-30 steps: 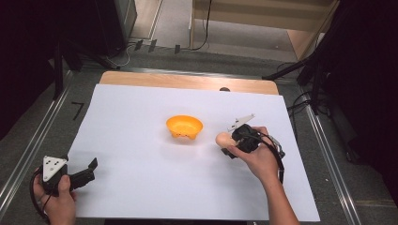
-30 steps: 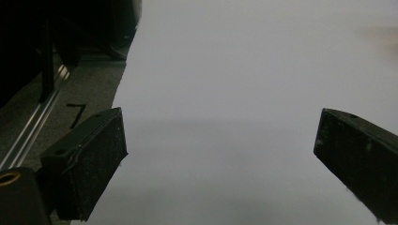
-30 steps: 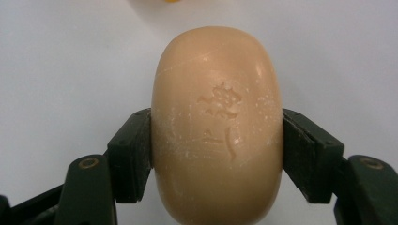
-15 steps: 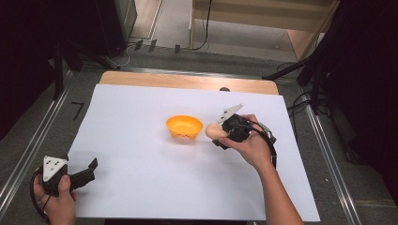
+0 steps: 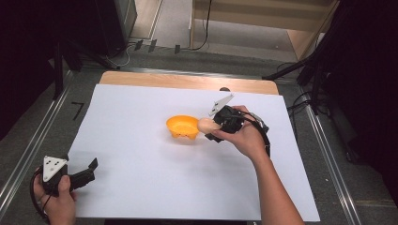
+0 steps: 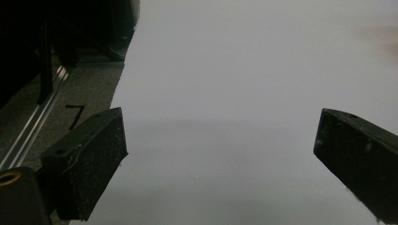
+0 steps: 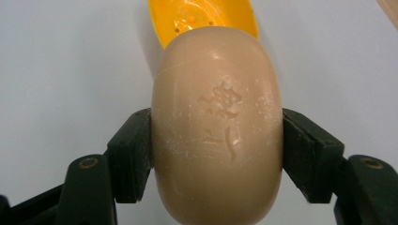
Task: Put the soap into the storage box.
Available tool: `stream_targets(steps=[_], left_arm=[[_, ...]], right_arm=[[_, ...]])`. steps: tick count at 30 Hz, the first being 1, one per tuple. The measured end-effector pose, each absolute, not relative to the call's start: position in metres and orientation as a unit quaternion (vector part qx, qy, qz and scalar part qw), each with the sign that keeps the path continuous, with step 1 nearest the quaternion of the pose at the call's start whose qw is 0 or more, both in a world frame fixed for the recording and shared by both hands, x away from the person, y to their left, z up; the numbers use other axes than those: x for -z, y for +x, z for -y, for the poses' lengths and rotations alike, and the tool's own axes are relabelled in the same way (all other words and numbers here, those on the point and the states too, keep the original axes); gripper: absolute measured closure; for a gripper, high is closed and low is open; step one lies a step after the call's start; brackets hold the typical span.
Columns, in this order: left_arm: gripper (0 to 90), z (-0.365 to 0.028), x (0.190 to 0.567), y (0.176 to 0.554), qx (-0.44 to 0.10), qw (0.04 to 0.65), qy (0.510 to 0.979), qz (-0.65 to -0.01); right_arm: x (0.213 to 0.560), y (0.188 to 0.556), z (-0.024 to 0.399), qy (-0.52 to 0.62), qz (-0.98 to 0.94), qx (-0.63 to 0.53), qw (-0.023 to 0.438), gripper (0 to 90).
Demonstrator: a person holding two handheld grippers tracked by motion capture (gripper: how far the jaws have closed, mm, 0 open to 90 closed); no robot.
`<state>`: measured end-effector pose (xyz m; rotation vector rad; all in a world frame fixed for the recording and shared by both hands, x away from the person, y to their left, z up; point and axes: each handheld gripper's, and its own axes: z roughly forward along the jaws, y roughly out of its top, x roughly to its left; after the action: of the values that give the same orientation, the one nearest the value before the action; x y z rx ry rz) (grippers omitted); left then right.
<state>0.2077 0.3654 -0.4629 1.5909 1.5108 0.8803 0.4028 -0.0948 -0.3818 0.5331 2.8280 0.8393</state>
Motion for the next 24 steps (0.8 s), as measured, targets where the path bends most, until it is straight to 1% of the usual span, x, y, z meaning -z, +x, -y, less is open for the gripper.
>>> stream_targets(steps=[4,7,10,15,17,21,24], left_arm=[[3.3,-0.366,0.463,0.207,-0.345,0.379,0.621,-0.592],[3.4,-0.365,0.463,0.207,-0.346,0.379,0.622,-0.592],[3.7,-0.365,0.463,0.207,-0.345,0.38,0.621,-0.593],[3.7,-0.365,0.463,0.207,-0.345,0.38,0.62,-0.593],[3.7,-0.366,0.463,0.207,-0.345,0.381,0.62,-0.593],[3.7,-0.366,0.463,0.208,-0.344,0.381,0.62,-0.594],[3.7,-0.366,0.463,0.208,-0.343,0.381,0.619,-0.594]], right_arm=[[0.378,0.406,0.087,0.167,-0.941,-0.287,0.066,33.3],[0.376,0.41,0.073,0.146,-0.948,-0.276,0.067,33.3],[0.376,0.413,0.063,0.139,-0.952,-0.266,0.066,33.3],[0.377,0.422,0.046,0.125,-0.955,-0.264,0.052,33.3],[0.378,0.425,0.039,0.114,-0.958,-0.256,0.058,33.3],[0.38,0.43,0.029,0.111,-0.96,-0.253,0.046,33.3],[0.381,0.434,0.023,0.103,-0.962,-0.248,0.046,33.3]])
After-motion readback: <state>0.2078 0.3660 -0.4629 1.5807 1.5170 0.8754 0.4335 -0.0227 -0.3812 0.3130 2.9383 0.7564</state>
